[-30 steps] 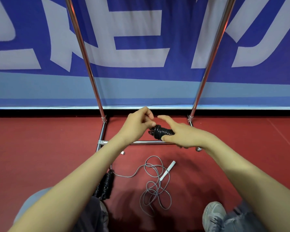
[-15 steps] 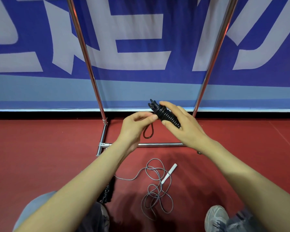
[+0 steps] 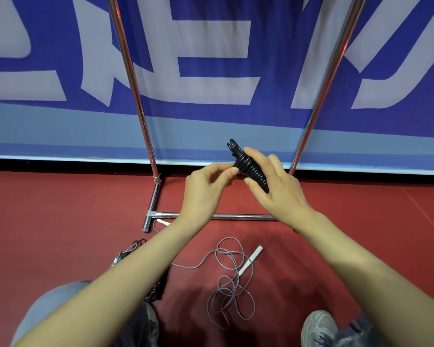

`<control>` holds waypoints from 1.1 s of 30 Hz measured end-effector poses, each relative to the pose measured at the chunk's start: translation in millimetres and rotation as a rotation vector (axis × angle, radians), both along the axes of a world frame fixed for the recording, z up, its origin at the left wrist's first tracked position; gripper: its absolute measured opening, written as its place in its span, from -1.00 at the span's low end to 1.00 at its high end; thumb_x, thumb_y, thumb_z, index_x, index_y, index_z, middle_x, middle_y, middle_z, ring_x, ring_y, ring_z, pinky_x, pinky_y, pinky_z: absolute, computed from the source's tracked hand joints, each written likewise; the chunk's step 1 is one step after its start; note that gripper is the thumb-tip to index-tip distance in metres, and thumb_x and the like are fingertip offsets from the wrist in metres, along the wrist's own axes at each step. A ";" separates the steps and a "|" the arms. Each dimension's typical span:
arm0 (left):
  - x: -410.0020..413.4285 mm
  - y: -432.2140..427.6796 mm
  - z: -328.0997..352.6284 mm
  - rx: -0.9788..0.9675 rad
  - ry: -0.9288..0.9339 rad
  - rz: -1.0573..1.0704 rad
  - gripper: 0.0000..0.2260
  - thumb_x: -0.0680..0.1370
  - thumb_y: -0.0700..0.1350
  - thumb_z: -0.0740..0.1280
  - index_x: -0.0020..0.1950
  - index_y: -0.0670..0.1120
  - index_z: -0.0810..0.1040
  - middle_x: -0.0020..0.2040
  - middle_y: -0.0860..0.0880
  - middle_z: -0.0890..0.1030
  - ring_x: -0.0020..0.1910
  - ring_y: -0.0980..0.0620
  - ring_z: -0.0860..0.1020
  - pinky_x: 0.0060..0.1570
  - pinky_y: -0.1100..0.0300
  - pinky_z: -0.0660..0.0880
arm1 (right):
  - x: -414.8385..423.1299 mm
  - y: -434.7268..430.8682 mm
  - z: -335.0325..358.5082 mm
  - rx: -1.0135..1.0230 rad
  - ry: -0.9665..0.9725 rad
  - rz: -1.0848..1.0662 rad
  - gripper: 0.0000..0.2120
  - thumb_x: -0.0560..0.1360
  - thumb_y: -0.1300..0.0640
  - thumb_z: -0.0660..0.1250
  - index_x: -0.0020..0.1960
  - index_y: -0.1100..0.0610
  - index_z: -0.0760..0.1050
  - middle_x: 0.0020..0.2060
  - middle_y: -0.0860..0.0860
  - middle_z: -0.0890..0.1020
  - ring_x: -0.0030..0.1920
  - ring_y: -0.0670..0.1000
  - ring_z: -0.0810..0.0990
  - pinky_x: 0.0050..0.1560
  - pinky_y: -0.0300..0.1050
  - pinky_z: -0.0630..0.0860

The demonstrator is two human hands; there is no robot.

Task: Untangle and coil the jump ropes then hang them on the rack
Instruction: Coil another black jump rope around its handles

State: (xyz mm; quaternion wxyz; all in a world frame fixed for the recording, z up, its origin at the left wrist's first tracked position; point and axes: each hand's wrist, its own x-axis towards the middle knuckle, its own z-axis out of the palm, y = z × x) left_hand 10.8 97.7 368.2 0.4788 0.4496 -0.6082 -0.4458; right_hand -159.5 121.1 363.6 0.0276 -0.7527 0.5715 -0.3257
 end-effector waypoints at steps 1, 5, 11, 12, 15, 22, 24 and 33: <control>-1.2 1.4 -0.8 0.019 0.000 -0.019 -0.79 0.54 0.04 0.36 0.03 -0.04 0.68 -0.09 0.01 0.71 -0.03 0.02 0.67 0.14 -0.06 0.55 | 0.0 -0.5 -0.7 -0.005 0.020 0.001 -0.41 0.56 0.03 0.28 0.43 -0.27 0.03 -0.04 -0.06 0.39 -0.28 0.02 0.48 -0.32 -0.15 0.33; -9.9 7.6 0.4 0.188 0.238 -0.041 -0.77 0.58 -0.04 0.33 0.10 -0.19 0.56 -0.01 -0.11 0.69 0.06 0.02 0.65 0.18 0.04 0.55 | 5.1 -1.0 -8.1 -0.090 0.092 0.046 -0.39 0.53 0.06 0.30 0.45 -0.16 0.06 -0.01 0.04 0.48 -0.13 0.09 0.56 -0.35 -0.15 0.35; -14.2 7.0 4.2 0.270 0.488 -0.076 -0.86 0.56 -0.20 0.34 0.06 -0.16 0.42 -0.07 -0.08 0.69 -0.07 0.03 0.66 -0.01 0.15 0.57 | 17.7 -3.8 -18.9 -0.067 -0.093 0.059 -0.30 0.52 0.05 0.38 0.42 -0.12 -0.05 0.20 0.08 0.56 0.02 0.17 0.62 -0.19 -0.17 0.37; -14.4 6.1 5.0 0.277 0.498 -0.093 -0.86 0.56 -0.22 0.34 0.07 -0.15 0.43 -0.05 -0.08 0.69 -0.06 0.04 0.66 -0.01 0.14 0.57 | 19.5 -4.8 -19.3 -0.057 -0.101 0.051 -0.30 0.52 0.05 0.38 0.40 -0.13 -0.06 0.21 0.08 0.56 0.00 0.20 0.63 -0.21 -0.16 0.36; -13.8 1.5 6.4 0.279 0.467 -0.103 -0.79 0.54 -0.23 0.36 0.16 -0.17 0.49 0.06 -0.10 0.65 0.00 0.06 0.64 0.01 0.16 0.56 | 26.9 -8.5 -20.6 0.024 -0.125 0.019 -0.32 0.52 0.01 0.36 0.36 -0.18 -0.10 0.25 0.04 0.53 -0.02 0.23 0.63 -0.23 -0.08 0.43; -4.1 -11.6 7.7 0.390 0.434 -0.136 -0.67 0.49 -0.24 0.41 0.24 -0.24 0.52 0.03 -0.13 0.64 -0.05 -0.04 0.64 0.00 0.17 0.55 | 26.9 -16.6 -13.8 0.341 -0.266 0.108 -0.11 0.43 -0.10 0.44 0.45 -0.15 -0.17 0.05 -0.10 0.53 -0.09 0.02 0.62 -0.09 -0.03 0.54; 1.8 -15.1 13.0 0.411 0.388 -0.211 -0.68 0.50 -0.21 0.39 0.25 -0.21 0.53 0.04 -0.11 0.64 -0.05 -0.01 0.63 0.05 0.16 0.52 | 13.9 -20.1 -0.4 0.438 -0.422 0.154 -0.15 0.43 -0.07 0.45 0.51 -0.07 -0.04 0.18 -0.08 0.48 -0.03 -0.07 0.62 -0.04 -0.18 0.51; 11.6 -14.8 12.6 0.460 0.342 -0.456 -0.87 0.46 -0.15 0.36 -0.02 -0.09 0.63 -0.14 -0.02 0.65 -0.16 0.06 0.61 -0.07 0.21 0.56 | -30.2 -23.6 19.0 0.265 -0.295 0.100 -0.84 0.55 0.16 0.32 0.06 -0.06 0.59 0.24 -0.12 0.41 0.12 -0.09 0.53 0.17 -0.08 0.51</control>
